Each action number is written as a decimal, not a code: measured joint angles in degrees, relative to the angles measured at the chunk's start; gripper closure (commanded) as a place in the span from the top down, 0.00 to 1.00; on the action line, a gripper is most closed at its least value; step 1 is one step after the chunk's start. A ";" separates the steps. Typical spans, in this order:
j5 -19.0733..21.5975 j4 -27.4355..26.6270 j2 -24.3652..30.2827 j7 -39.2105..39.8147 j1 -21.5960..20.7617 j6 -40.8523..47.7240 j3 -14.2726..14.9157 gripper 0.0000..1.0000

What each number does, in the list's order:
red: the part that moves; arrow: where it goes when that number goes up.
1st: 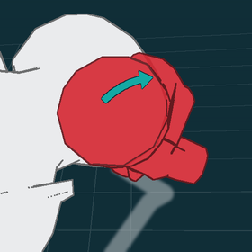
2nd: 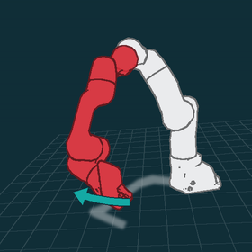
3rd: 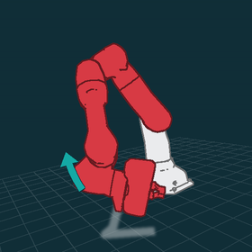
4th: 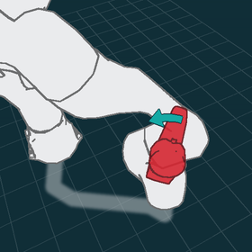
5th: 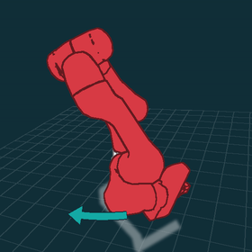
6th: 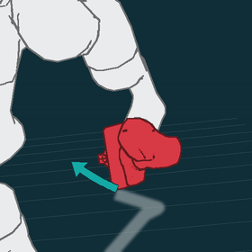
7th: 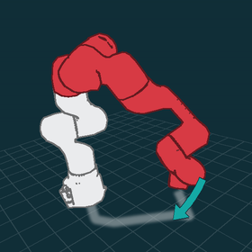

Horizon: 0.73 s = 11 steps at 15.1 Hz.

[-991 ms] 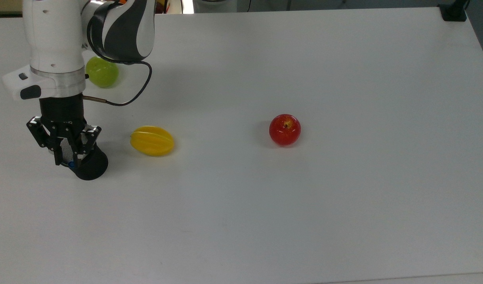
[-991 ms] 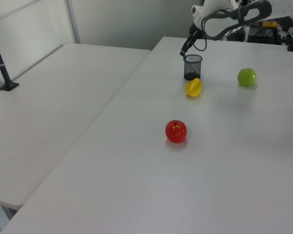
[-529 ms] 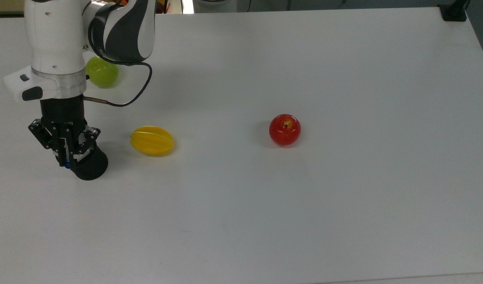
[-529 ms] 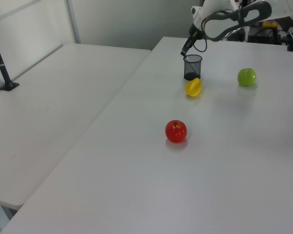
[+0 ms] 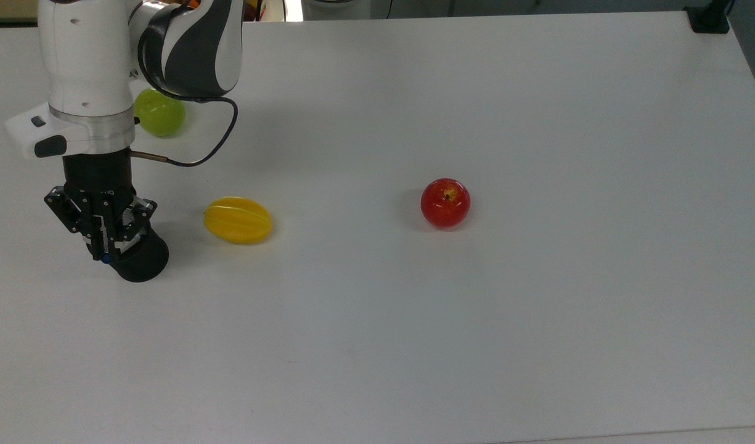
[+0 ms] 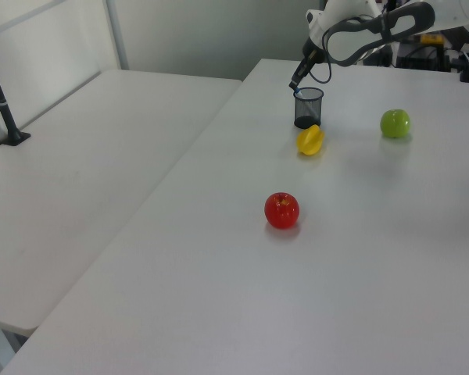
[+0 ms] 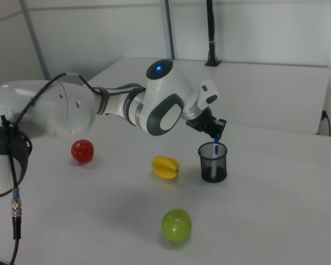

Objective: Take marker pen
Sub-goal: 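Lower the gripper into the cup and close on the blue marker, then lift the marker up out of the pen cup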

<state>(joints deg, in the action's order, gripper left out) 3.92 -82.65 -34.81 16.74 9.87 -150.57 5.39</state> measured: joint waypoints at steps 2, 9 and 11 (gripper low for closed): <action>0.00 0.17 0.00 0.00 0.00 0.00 0.00 0.00; 0.00 2.63 2.55 0.00 0.03 0.00 0.01 0.00; 0.06 2.96 4.85 -0.26 0.05 0.00 0.02 0.00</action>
<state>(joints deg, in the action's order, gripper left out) 3.99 -79.69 -29.95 16.48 9.92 -150.58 5.40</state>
